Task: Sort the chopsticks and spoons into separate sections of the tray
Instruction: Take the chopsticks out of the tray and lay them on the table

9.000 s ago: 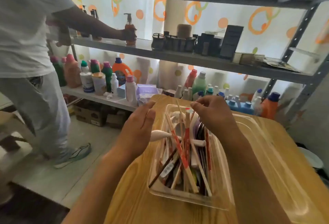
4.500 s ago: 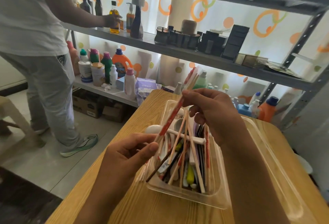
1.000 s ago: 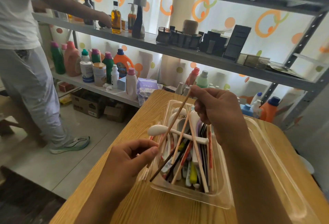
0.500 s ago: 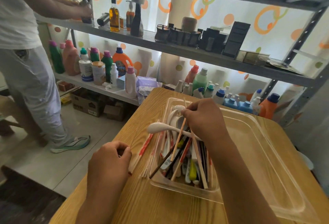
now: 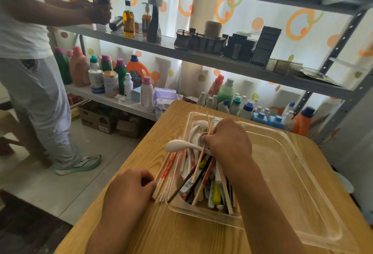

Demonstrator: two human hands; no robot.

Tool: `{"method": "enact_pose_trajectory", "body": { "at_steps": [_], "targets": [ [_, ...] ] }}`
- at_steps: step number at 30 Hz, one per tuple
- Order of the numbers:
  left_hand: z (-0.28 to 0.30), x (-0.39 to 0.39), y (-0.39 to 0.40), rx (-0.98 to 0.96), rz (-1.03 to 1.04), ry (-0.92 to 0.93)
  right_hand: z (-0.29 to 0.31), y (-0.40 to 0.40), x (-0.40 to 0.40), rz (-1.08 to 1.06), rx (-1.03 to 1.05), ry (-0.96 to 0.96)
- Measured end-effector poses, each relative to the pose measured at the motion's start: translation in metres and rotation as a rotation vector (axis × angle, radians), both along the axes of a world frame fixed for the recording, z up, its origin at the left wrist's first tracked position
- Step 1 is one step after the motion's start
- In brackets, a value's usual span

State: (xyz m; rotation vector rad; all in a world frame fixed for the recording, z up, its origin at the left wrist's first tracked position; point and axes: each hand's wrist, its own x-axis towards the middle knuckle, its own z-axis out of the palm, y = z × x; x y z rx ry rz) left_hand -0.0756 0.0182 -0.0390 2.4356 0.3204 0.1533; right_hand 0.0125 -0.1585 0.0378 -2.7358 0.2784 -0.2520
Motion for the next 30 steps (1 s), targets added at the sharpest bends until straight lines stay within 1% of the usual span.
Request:
{"method": "enact_pose_trajectory", "body": {
  "at_steps": [3,10,13,15,19,22,27,29,30],
  "targets": [
    [-0.001,-0.001,-0.001,-0.015,-0.027,-0.016,-0.001,0.002,-0.001,-0.004,-0.01,0.013],
    [0.0,0.0,-0.003,-0.034,0.002,-0.049,0.001,0.006,-0.003,-0.027,-0.032,0.023],
    [-0.002,0.002,-0.002,-0.052,0.037,-0.088,0.003,0.005,-0.003,-0.025,0.014,0.028],
    [-0.002,0.002,-0.002,-0.087,0.064,-0.128,0.005,0.004,-0.004,0.006,0.108,0.029],
    [0.004,0.0,-0.004,-0.273,0.086,-0.251,0.017,0.005,-0.013,0.133,0.356,0.025],
    [0.007,-0.002,-0.008,-0.399,0.066,-0.284,0.028,0.009,-0.025,0.212,0.486,-0.052],
    [0.019,-0.011,-0.011,-0.692,-0.091,-0.361,0.036,0.014,-0.036,0.308,0.637,-0.098],
    [0.023,-0.014,-0.013,-0.764,-0.162,-0.353,0.037,0.015,-0.038,0.327,0.67,-0.099],
    [0.024,-0.014,-0.014,-0.77,-0.189,-0.348,0.037,0.015,-0.039,0.335,0.683,-0.099]
  ]
}}
